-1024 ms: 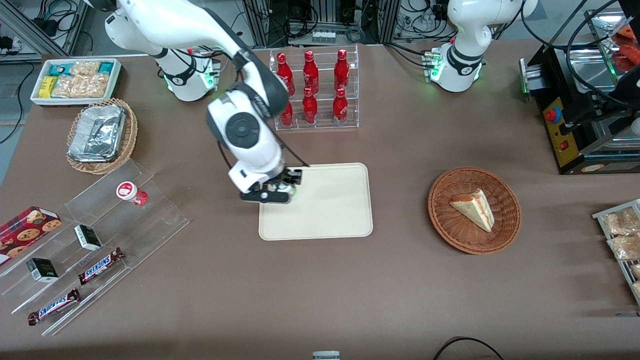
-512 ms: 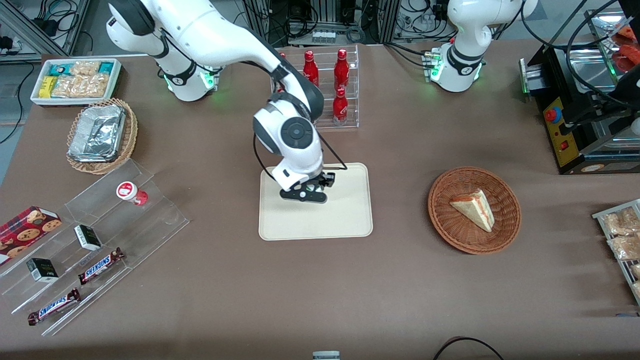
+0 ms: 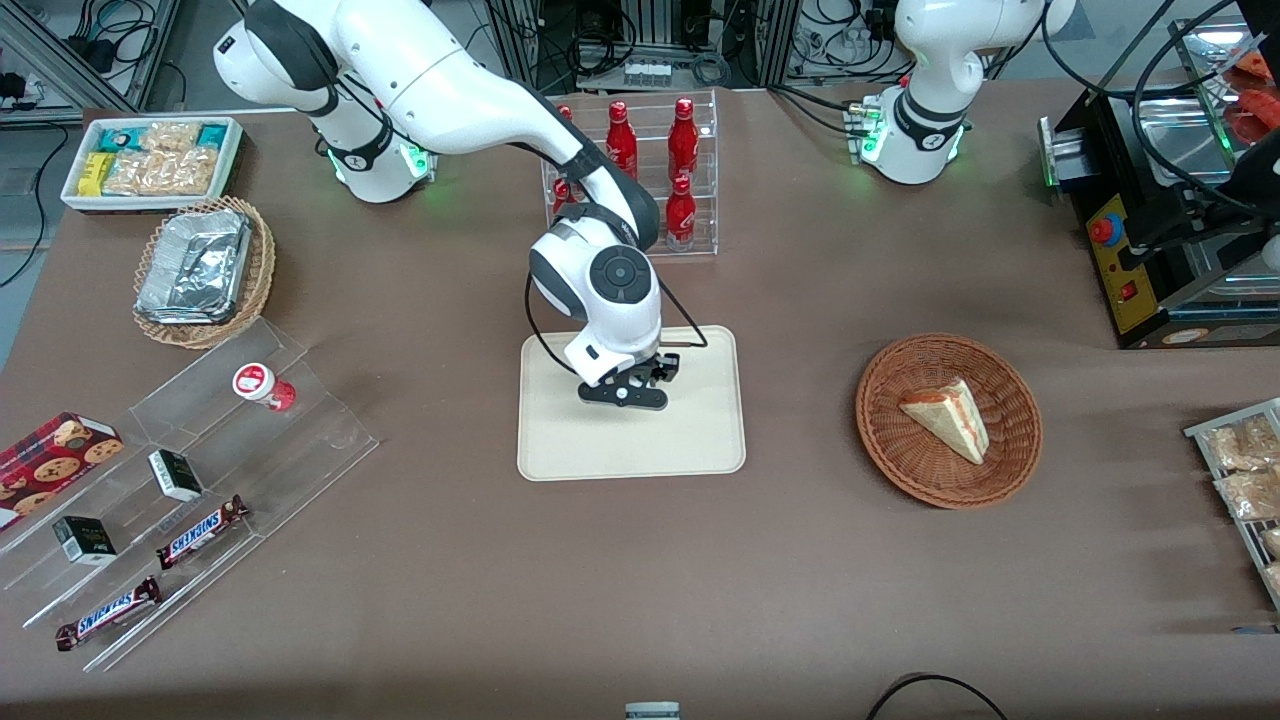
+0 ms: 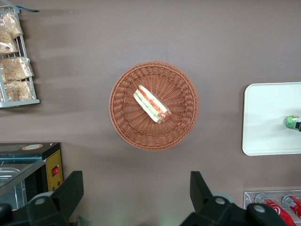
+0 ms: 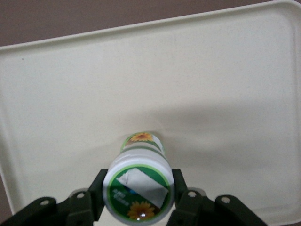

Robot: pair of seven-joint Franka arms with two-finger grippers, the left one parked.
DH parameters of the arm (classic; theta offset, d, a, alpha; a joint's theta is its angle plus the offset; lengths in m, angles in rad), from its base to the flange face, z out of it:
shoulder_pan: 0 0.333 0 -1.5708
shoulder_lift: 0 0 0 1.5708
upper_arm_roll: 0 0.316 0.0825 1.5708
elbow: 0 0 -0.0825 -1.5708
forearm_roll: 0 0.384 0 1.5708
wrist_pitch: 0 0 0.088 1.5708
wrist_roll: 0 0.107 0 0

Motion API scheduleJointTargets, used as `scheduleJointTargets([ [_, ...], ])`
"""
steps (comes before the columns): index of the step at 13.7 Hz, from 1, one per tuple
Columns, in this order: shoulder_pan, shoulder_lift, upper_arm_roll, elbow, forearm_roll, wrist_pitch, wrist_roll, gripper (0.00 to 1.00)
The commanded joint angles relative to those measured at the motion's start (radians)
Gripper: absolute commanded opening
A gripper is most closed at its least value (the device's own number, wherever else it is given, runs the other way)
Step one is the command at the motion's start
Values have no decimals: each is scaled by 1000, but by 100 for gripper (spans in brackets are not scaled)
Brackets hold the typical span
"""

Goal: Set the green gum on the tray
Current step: 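Lower the jar onto the tray and open the right gripper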

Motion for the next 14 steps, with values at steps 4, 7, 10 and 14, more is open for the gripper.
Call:
scheduleJointTargets([
  [4, 10, 48, -13, 39, -51, 19, 18, 12],
  [7, 9, 48, -15, 40, -57, 21, 17, 100],
  [10, 10, 48, -13, 40, -80, 21, 12, 100],
  [14, 10, 43, -15, 40, -83, 16, 6, 100],
])
